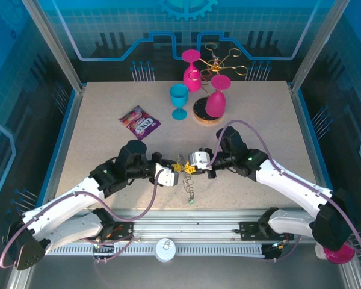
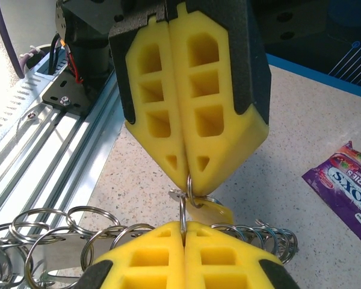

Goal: Put the keys on the keyring

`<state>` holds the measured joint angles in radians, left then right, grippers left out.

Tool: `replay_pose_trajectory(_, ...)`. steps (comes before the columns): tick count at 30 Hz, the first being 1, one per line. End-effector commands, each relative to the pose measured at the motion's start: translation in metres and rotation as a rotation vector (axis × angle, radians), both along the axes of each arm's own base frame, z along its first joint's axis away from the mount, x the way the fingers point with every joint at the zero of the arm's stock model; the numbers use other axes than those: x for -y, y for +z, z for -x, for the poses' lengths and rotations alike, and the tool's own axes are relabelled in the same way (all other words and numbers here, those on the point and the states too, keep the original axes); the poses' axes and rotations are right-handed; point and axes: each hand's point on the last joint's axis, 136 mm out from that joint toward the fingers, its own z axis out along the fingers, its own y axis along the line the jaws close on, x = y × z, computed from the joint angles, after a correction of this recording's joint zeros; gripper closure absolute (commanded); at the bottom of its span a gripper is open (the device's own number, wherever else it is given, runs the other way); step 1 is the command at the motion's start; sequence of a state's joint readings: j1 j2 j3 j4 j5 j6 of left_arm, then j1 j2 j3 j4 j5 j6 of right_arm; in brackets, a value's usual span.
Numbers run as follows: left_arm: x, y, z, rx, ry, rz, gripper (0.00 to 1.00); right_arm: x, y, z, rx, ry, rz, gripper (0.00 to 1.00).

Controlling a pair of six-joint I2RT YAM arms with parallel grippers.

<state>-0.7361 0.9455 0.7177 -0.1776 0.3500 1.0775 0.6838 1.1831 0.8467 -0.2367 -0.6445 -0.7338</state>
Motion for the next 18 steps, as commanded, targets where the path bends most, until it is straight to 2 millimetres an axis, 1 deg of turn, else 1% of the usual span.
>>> replay_pose_trajectory(1,0.006,0.017,0.006,0.028,-0.057,0.027,1.00,-0.005,0.022,-0.007,0.022,0.009,-0.040,1.00)
replay_pose_trajectory(9,0.005,0.016,0.007,0.032,-0.062,0.019,1.00,-0.004,0.024,-0.013,-0.024,-0.016,-0.027,1.00)
replay_pose_trajectory(14,0.003,0.012,0.007,0.036,-0.057,-0.004,1.00,-0.002,0.034,-0.015,-0.037,-0.024,-0.075,1.00)
replay_pose_trajectory(18,0.001,0.007,0.006,0.034,-0.049,-0.025,1.00,0.000,0.038,-0.011,-0.032,-0.009,-0.101,1.00)
